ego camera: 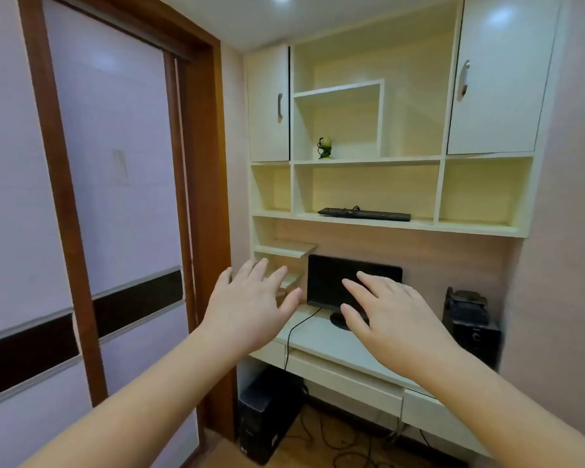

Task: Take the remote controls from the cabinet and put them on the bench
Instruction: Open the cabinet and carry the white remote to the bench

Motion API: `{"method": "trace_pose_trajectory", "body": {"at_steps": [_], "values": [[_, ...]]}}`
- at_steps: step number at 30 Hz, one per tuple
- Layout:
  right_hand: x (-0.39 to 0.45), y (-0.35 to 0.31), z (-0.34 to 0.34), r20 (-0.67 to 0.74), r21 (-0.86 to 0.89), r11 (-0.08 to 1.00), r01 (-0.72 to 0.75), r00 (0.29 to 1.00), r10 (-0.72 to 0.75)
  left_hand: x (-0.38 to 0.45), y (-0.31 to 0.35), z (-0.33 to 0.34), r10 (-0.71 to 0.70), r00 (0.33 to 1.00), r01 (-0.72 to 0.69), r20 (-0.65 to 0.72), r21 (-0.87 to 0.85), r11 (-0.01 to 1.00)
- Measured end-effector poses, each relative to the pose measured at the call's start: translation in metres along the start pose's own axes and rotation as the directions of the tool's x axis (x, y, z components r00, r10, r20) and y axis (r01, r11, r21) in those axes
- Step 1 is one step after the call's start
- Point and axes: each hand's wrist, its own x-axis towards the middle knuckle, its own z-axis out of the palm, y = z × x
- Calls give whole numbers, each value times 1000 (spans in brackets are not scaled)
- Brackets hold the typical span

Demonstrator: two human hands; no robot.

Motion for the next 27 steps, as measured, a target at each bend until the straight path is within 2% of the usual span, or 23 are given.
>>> {"method": "trace_pose_trajectory", "body": {"at_steps": [5, 12, 16, 21, 27], "values": [[21, 39, 27, -31, -26, 1000, 8, 999, -8, 25, 20, 23, -33, 999, 33, 16, -1, 999], [63, 48, 68, 3, 36, 999, 25, 1000, -25, 51, 15, 57, -1, 1000, 1, 8, 37, 999], [95, 30, 89, 6, 51, 998, 33, 999, -34, 69, -14, 72, 10, 1000, -9, -15, 100, 995], [146, -15, 120, 29, 50, 998, 44, 999, -45, 94, -74, 90, -83, 996, 86, -34, 74, 994], [212, -79, 148, 39, 49, 997, 58, 997, -60, 124, -147, 100, -88, 995, 91, -41, 64, 994]]}}
